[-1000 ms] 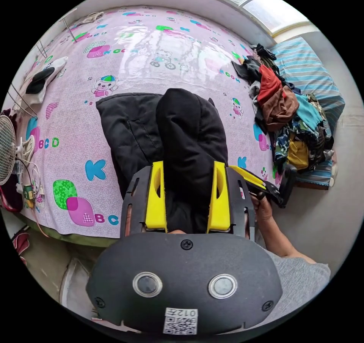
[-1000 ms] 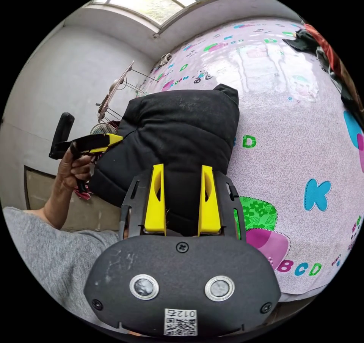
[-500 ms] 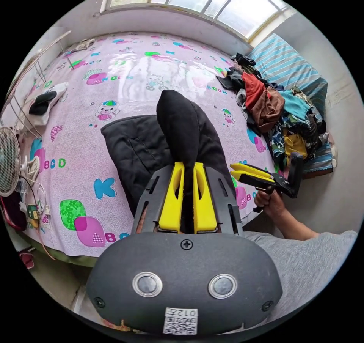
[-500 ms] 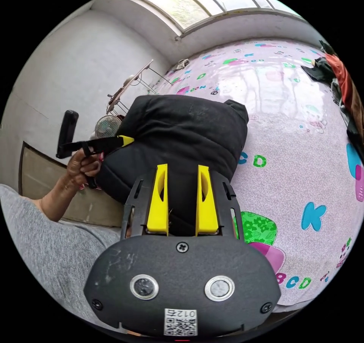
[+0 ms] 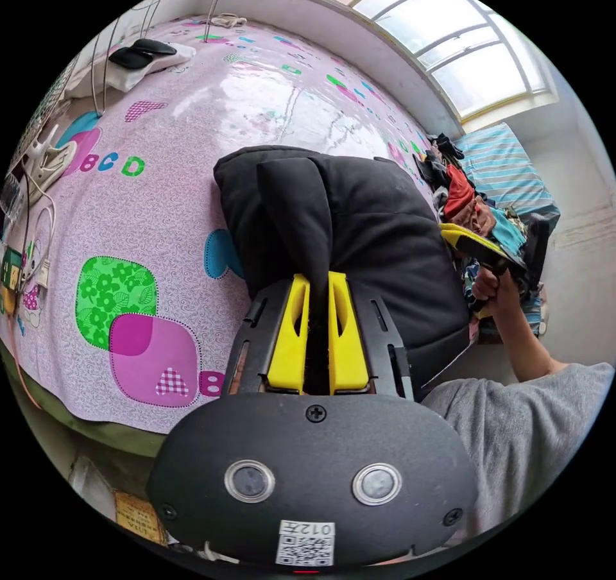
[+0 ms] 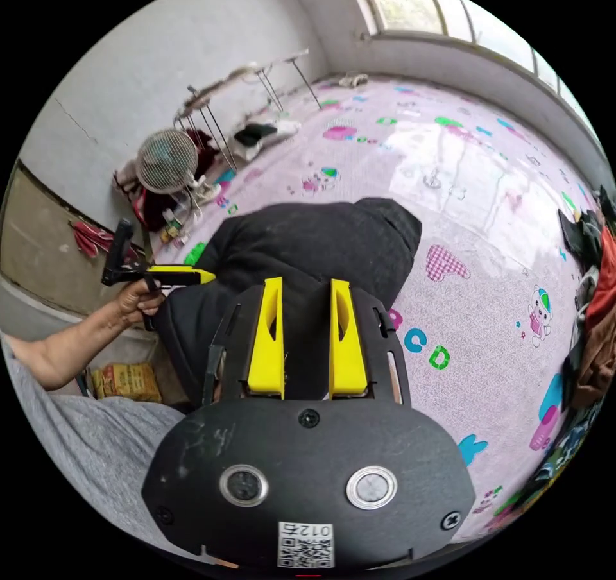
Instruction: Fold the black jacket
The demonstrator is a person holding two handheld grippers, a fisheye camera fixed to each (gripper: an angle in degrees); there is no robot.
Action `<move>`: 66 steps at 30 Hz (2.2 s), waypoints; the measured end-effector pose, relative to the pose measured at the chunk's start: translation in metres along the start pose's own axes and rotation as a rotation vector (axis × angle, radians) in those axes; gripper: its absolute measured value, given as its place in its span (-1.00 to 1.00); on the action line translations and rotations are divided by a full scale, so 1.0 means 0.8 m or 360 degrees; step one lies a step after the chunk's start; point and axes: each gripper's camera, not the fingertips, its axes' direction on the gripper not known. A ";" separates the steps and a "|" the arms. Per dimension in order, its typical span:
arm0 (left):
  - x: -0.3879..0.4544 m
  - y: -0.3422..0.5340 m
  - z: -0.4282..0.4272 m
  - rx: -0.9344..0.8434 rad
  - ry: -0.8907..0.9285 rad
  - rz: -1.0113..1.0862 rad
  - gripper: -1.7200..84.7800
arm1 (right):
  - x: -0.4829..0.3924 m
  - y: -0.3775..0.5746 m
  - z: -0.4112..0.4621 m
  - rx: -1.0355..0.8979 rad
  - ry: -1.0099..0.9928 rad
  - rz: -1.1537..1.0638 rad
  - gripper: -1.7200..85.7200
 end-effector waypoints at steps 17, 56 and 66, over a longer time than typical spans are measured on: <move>0.084 0.045 -0.097 0.0231 -0.0268 0.0227 -0.94 | -0.033 -0.062 0.063 -0.0213 0.0042 0.0003 -0.71; 0.136 0.142 -0.005 -0.0021 -0.0319 0.0467 -0.96 | -0.185 0.107 -0.170 0.0400 -0.0105 0.0340 -0.67; 0.232 0.184 -0.044 0.0114 -0.0432 0.0593 -0.96 | -0.212 0.045 -0.244 0.0507 -0.0004 0.0339 -0.68</move>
